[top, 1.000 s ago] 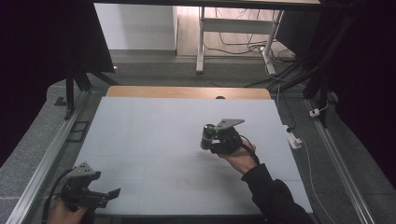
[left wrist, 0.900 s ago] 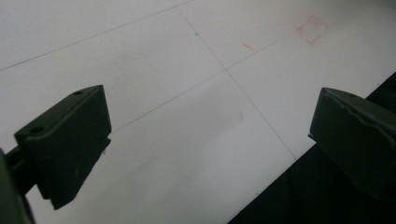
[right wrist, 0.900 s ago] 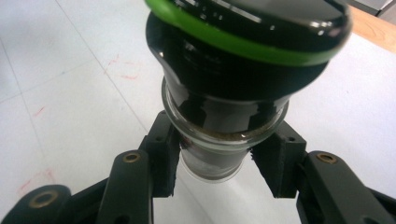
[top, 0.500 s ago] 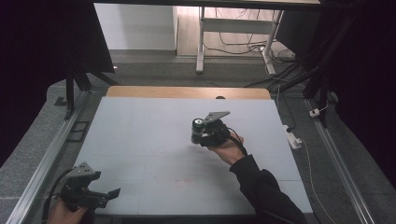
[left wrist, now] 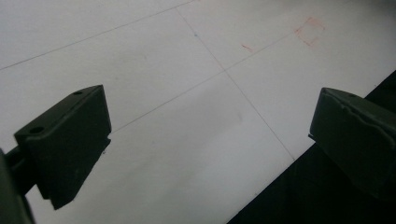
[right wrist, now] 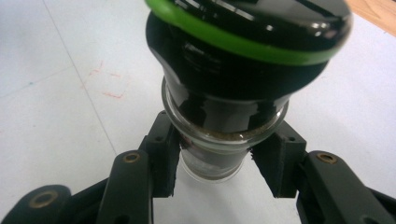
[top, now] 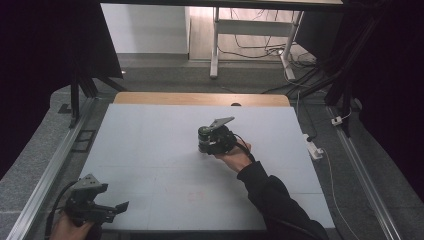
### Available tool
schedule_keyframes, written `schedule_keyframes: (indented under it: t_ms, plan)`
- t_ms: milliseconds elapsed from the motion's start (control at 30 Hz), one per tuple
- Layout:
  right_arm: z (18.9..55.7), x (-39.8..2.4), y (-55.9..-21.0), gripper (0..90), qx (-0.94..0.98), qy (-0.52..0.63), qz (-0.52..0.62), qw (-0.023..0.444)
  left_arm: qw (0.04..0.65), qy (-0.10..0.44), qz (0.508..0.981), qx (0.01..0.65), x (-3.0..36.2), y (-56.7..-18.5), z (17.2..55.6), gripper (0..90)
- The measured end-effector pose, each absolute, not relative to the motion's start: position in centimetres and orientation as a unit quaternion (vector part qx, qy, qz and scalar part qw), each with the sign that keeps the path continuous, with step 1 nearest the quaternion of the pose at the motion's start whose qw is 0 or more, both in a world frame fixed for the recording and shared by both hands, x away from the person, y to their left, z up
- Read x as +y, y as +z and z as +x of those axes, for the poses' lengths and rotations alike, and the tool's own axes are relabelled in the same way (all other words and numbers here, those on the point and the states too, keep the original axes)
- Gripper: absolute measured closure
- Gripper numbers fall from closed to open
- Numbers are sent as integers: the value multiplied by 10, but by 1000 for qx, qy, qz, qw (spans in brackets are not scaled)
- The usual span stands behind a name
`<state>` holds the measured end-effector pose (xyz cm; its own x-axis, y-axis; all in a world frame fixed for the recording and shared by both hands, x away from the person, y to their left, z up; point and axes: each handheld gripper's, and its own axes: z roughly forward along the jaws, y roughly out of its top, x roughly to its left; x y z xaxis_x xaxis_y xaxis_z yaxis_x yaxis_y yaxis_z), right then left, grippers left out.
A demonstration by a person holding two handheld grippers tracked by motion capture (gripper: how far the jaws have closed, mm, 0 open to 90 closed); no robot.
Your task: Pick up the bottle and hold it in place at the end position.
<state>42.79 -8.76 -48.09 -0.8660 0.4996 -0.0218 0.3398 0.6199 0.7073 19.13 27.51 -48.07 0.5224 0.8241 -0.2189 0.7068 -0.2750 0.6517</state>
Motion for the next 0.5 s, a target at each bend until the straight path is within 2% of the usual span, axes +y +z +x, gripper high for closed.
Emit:
schedule_keyframes:
  t_ms: [500]
  plan:
    - [434,-78,-500,527,896,360,236,112,360,83,794,482,275,-481,191,0]
